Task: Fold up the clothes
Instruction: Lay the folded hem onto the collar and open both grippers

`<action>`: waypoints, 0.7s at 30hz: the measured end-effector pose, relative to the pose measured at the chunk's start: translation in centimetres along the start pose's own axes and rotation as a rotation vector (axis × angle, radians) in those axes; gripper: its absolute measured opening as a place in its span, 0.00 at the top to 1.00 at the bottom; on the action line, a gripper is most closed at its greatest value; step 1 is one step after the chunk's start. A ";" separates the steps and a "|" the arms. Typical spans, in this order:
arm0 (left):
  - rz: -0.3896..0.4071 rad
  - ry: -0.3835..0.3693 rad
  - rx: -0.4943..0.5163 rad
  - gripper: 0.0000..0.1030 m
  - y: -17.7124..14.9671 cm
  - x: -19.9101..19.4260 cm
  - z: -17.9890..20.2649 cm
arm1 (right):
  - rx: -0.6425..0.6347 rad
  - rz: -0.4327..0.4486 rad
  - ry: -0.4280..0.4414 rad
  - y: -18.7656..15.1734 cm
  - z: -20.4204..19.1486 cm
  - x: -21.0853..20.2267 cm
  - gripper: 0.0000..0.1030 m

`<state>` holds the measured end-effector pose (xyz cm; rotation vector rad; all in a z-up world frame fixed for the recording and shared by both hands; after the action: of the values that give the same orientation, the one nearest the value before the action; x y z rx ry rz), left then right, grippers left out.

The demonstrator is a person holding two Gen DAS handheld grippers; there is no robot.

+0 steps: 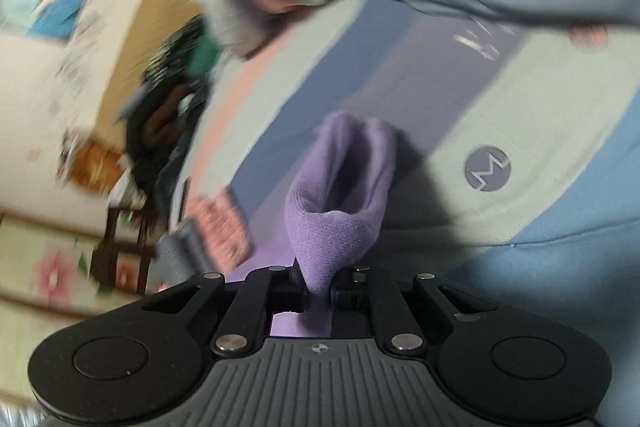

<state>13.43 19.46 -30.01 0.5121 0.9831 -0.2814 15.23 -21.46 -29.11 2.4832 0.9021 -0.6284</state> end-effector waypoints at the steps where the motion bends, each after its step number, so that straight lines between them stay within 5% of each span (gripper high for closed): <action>1: -0.008 0.003 0.011 0.83 -0.4 -0.9 -0.5 | -0.004 -0.016 -0.007 -0.4 0.3 -1.0 0.91; 11: -0.262 0.213 0.084 0.82 -12.5 -6.4 -13.0 | 0.102 -0.168 -0.241 -9.6 11.1 -10.7 0.91; 14: -0.281 0.231 0.132 0.78 -13.9 -6.2 -14.6 | 0.164 -0.177 -0.261 -11.2 13.5 -11.6 0.88; 17: -0.279 0.267 0.217 0.65 -14.0 -5.7 -14.6 | 0.230 -0.170 -0.309 -10.9 15.3 -12.2 0.70; 21: -0.278 0.333 0.310 0.33 -13.2 -6.9 -14.9 | 0.237 -0.165 -0.349 -9.5 15.9 -13.7 0.62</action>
<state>-6.91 16.19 -34.65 0.7193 1.3471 -0.6185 -4.83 -29.83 -36.68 2.4002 0.9440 -1.2447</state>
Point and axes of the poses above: each gripper's, at about its wrist camera, not at the fingertips, and x roughly the way its jaws point, z to its right, y to its top, the point moved 6 cm from there along x, roughly the way its jaws point, and after that the axes turned 4 degrees about y, right-handed, at the moved point
